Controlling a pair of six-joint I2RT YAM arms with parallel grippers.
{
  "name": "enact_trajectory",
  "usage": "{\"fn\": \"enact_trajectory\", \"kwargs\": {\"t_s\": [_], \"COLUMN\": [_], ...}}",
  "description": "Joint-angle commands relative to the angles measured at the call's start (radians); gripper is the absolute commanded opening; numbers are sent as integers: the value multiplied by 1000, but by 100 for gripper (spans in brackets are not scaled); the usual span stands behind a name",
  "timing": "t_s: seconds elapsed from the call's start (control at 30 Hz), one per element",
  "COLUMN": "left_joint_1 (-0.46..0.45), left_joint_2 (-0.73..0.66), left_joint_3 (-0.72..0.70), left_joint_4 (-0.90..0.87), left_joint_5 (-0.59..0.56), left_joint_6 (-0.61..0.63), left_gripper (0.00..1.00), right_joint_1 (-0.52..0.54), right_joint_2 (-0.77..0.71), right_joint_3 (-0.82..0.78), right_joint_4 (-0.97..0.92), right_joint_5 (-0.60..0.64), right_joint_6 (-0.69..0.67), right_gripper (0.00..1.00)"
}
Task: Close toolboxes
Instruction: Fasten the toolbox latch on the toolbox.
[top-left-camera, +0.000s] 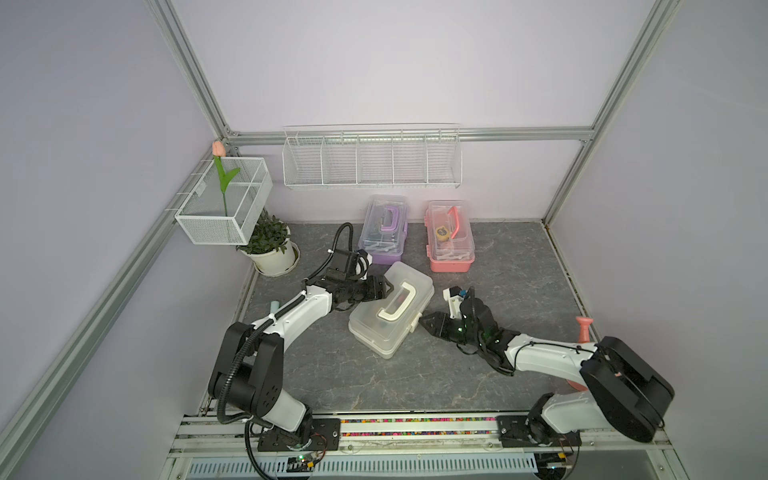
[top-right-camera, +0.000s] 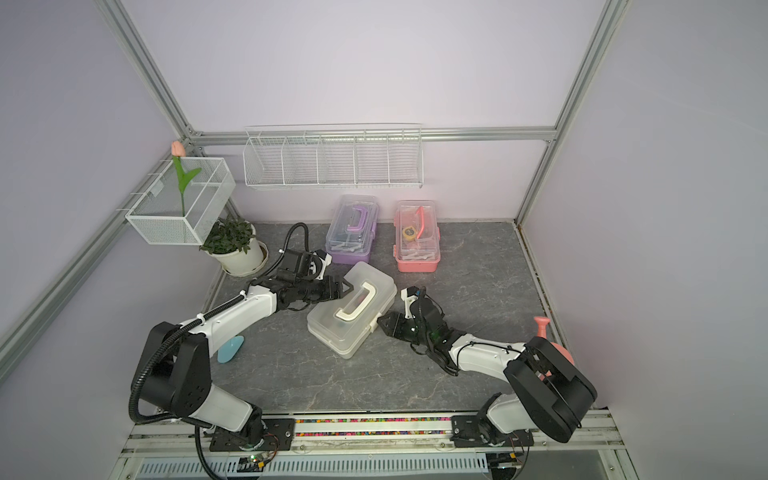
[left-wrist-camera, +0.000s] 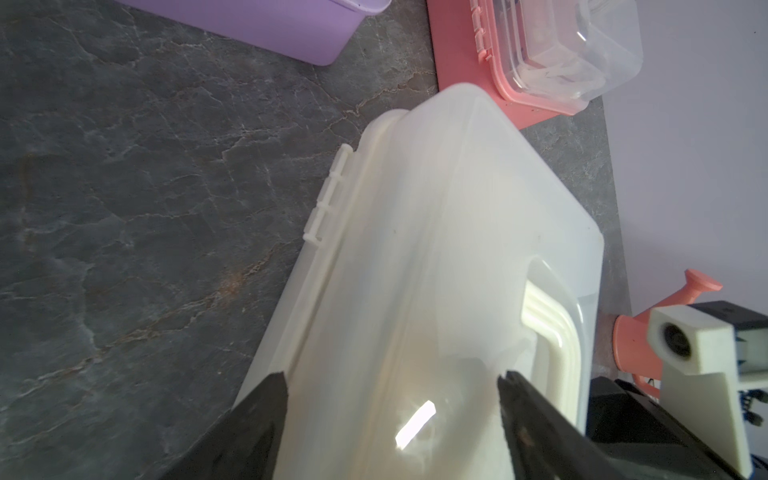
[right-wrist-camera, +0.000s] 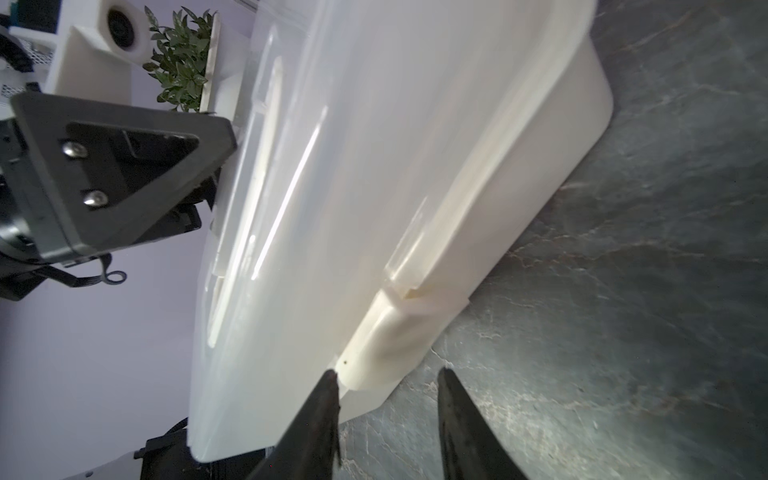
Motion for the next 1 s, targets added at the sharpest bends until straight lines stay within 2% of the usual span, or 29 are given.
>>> {"fn": "enact_trajectory", "kwargs": {"t_s": [0.0, 0.3, 0.7, 0.97], "left_joint_1": [-15, -14, -23, -48], "left_joint_2": [16, 34, 56, 83], "left_joint_3": [-42, -47, -85, -108], "left_joint_4": [-59, -46, -18, -10], "left_joint_5": [37, 50, 73, 88], "left_joint_6": [-11, -16, -31, -33], "left_gripper": [78, 68, 65, 65], "right_joint_1": [6, 12, 34, 43], "right_joint_2": [-5, 92, 145, 235], "right_joint_3": [-18, -24, -12, -20], "right_joint_4": [63, 193, 261, 390], "right_joint_5": [24, 11, 16, 24], "right_joint_6": [51, 94, 107, 157], "right_gripper": [41, 39, 37, 34]}}
